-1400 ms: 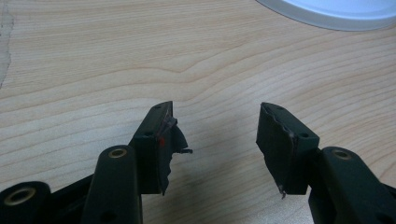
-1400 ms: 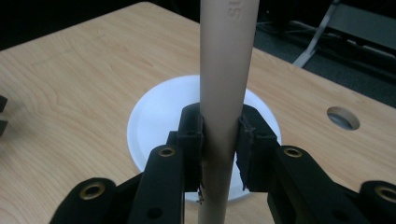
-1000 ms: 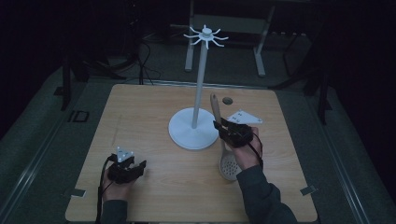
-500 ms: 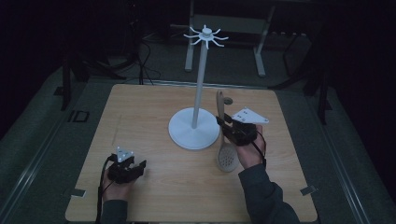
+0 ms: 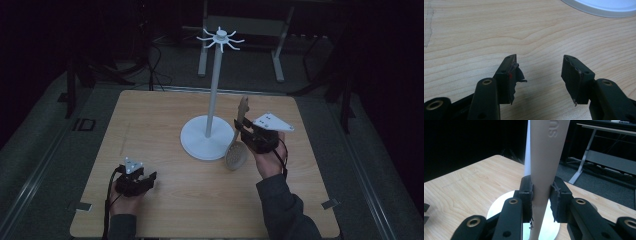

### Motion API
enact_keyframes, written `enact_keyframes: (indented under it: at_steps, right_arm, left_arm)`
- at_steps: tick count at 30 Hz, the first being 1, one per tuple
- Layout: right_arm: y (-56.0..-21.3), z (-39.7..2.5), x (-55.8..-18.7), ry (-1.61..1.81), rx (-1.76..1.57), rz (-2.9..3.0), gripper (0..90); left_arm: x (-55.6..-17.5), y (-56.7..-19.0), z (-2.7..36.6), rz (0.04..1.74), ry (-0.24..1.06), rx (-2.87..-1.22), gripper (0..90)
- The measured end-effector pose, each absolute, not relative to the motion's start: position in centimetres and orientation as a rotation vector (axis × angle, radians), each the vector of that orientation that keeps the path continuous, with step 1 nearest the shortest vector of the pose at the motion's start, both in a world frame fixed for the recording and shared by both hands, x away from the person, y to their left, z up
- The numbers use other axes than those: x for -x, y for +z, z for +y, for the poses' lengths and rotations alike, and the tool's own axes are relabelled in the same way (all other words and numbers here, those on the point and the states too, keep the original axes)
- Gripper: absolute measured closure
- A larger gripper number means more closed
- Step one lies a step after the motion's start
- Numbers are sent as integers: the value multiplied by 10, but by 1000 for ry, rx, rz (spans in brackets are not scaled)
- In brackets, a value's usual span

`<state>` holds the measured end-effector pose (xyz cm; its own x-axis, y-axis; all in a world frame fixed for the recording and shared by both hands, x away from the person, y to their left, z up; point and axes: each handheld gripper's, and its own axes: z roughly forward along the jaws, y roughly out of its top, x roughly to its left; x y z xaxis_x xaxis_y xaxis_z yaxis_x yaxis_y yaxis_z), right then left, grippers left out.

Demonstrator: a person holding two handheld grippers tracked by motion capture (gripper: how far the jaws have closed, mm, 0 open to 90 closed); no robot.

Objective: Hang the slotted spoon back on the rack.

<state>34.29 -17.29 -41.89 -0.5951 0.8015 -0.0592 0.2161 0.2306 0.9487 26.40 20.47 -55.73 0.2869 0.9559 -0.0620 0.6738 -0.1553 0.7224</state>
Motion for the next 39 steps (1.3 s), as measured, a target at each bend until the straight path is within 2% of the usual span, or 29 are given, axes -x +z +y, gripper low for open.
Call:
enact_keyframes:
  at_steps: [39]
  right_arm:
    - [-402, -168, -342, 1424, -897, 1895, 733]
  left_arm:
    - [-264, -557, 205, 1459, 555, -1898, 470]
